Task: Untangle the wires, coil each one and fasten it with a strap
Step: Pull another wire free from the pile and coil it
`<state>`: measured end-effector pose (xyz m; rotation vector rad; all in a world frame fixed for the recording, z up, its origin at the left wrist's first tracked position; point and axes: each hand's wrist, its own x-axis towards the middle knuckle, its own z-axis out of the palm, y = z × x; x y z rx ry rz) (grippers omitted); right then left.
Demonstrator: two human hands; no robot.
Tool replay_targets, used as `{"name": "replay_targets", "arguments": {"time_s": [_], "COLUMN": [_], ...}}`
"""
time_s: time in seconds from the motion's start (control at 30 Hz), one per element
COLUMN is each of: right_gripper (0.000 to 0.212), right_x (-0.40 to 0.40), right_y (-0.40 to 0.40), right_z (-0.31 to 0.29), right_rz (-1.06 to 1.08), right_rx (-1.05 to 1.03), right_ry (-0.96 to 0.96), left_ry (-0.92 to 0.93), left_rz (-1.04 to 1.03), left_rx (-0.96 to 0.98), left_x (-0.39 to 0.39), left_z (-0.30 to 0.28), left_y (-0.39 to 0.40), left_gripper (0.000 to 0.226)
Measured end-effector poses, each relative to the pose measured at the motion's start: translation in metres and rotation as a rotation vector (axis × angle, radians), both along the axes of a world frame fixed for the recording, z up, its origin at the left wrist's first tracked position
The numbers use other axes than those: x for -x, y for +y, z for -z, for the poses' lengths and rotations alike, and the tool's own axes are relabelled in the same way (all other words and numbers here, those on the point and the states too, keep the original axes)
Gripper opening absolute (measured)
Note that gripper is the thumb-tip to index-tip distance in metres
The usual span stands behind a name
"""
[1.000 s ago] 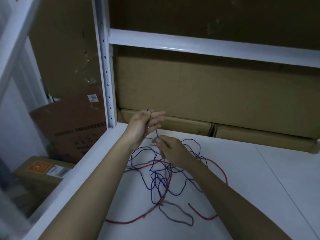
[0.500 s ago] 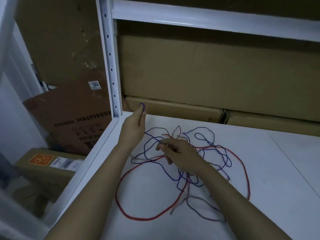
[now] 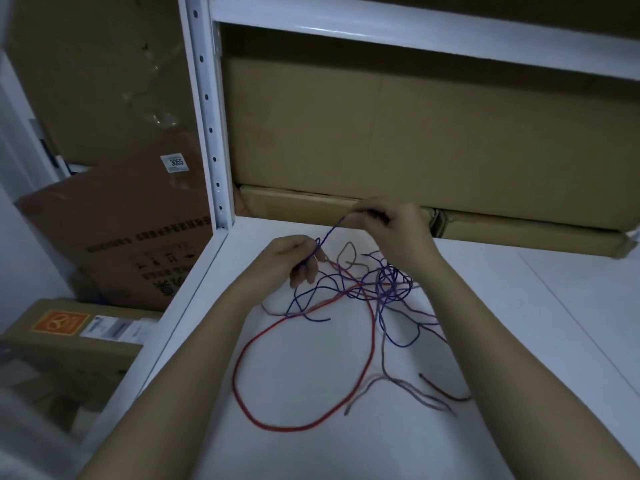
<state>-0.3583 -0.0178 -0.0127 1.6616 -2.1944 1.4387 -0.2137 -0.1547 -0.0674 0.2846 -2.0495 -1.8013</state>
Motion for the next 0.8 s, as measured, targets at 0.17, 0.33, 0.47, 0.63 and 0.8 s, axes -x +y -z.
{"name": "replay_targets", "arguments": {"time_s": [0.17, 0.33, 0.47, 0.63, 0.8], "right_gripper": [0.024, 0.024, 0.027, 0.024, 0.024], "right_x": [0.018, 0.014, -0.007, -0.037, -0.03], "right_y": [-0.026, -0.047, -0.035, -0.024, -0.019], "right_z": [-0.025, -0.002, 0.029, 0.042, 0.037], "right_rz": [0.074, 0.051, -0.092, -0.224, -0.133], "right_rx": [0.152, -0.046, -0.239, -0.363, -0.416], "right_ry": [-0.162, -0.15, -0.252, -0.24, -0.105], "left_ry": [0.039, 0.254, 0.418, 0.482, 0.406], "left_rz": [0.175, 0.086, -0.14, -0.244, -0.28], "left_rx": [-0.11, -0.365, -0.558, -0.578, -0.645], "left_x": [-0.017, -0.016, -0.007, -0.008, -0.006], "left_z": [-0.026, -0.042, -0.042, -0.039, -0.039], "left_y": [0.0, 0.002, 0.001, -0.005, -0.001], "left_gripper": [0.028, 0.021, 0.032, 0.031, 0.03]}}
